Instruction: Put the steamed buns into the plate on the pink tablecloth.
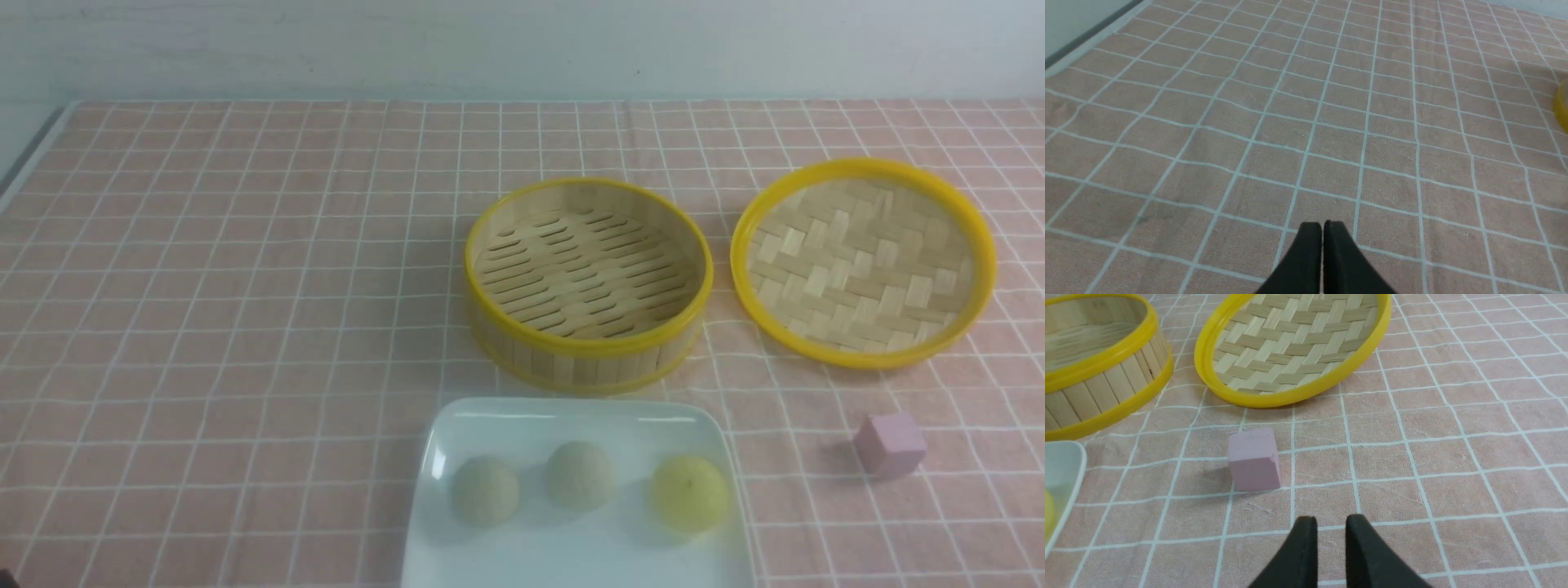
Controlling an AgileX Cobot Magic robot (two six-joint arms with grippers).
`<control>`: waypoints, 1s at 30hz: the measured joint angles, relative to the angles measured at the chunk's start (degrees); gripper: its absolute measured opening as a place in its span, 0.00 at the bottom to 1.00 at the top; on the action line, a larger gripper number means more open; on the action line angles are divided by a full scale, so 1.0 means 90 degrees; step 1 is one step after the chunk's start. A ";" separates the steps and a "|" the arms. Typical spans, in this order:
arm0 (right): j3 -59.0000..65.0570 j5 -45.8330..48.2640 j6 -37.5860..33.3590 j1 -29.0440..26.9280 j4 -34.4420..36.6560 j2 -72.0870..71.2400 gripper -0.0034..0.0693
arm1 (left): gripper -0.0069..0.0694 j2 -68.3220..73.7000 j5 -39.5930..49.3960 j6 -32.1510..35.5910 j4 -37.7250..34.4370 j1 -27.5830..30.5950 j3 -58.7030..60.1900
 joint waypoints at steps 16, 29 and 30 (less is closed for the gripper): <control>0.0000 0.0000 0.0000 0.0000 0.0005 0.0000 0.24 | 0.16 -0.0002 0.0056 0.0000 0.0063 -0.0376 0.0000; 0.0000 0.0000 0.0007 0.0000 0.0005 0.0000 0.26 | 0.17 -0.0002 0.0056 0.0000 0.0063 -0.0376 0.0000; 0.0000 0.0000 0.0007 0.0000 0.0005 0.0000 0.27 | 0.17 -0.0002 0.0061 -0.0006 0.0063 -0.0376 0.0000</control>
